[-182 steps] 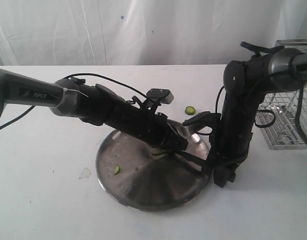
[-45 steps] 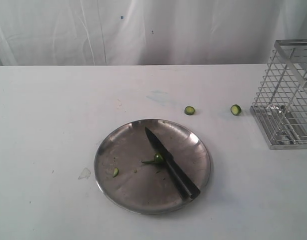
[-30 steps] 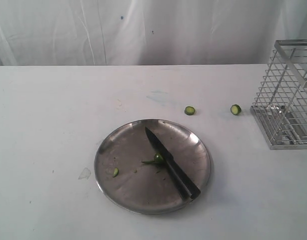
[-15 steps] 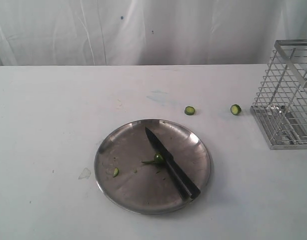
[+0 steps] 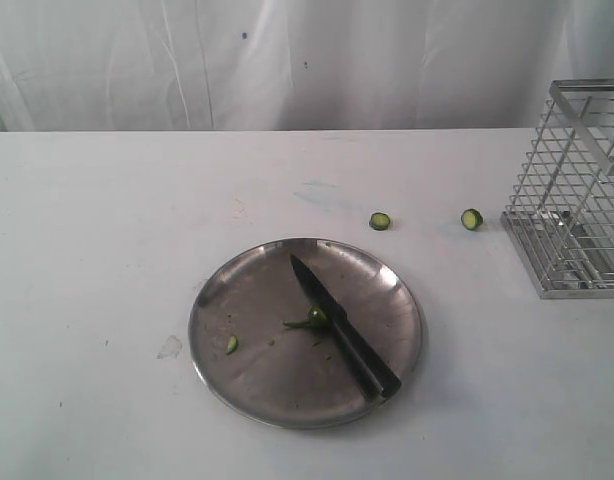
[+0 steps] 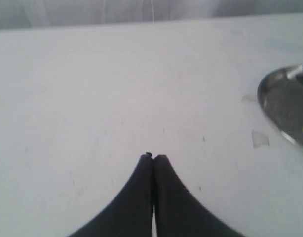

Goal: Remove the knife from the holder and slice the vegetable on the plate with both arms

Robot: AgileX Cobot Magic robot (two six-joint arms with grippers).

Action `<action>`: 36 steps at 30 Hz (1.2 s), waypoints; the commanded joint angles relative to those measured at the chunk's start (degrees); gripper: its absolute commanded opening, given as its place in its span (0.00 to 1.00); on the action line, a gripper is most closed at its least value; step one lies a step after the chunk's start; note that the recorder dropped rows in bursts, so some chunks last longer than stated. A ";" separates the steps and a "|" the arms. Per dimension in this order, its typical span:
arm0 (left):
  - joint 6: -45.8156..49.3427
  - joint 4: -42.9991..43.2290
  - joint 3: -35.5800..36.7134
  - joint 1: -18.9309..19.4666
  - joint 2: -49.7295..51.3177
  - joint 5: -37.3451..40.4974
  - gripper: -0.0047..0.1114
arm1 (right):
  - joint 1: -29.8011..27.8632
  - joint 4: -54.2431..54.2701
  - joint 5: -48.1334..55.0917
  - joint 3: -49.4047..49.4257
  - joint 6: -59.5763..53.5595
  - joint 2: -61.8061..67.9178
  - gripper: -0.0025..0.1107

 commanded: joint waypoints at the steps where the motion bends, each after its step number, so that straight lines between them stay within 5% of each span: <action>1: -5.45 4.40 0.27 0.21 -0.28 6.39 0.04 | -0.46 -0.34 0.09 0.09 0.25 -0.10 0.02; 9: -5.16 4.40 0.27 0.21 -0.28 0.30 0.04 | -0.46 -0.34 0.09 0.09 0.25 -0.10 0.02; 36: -5.16 4.40 0.27 0.21 -0.28 0.30 0.04 | -0.33 -0.34 0.19 0.09 0.25 -0.10 0.02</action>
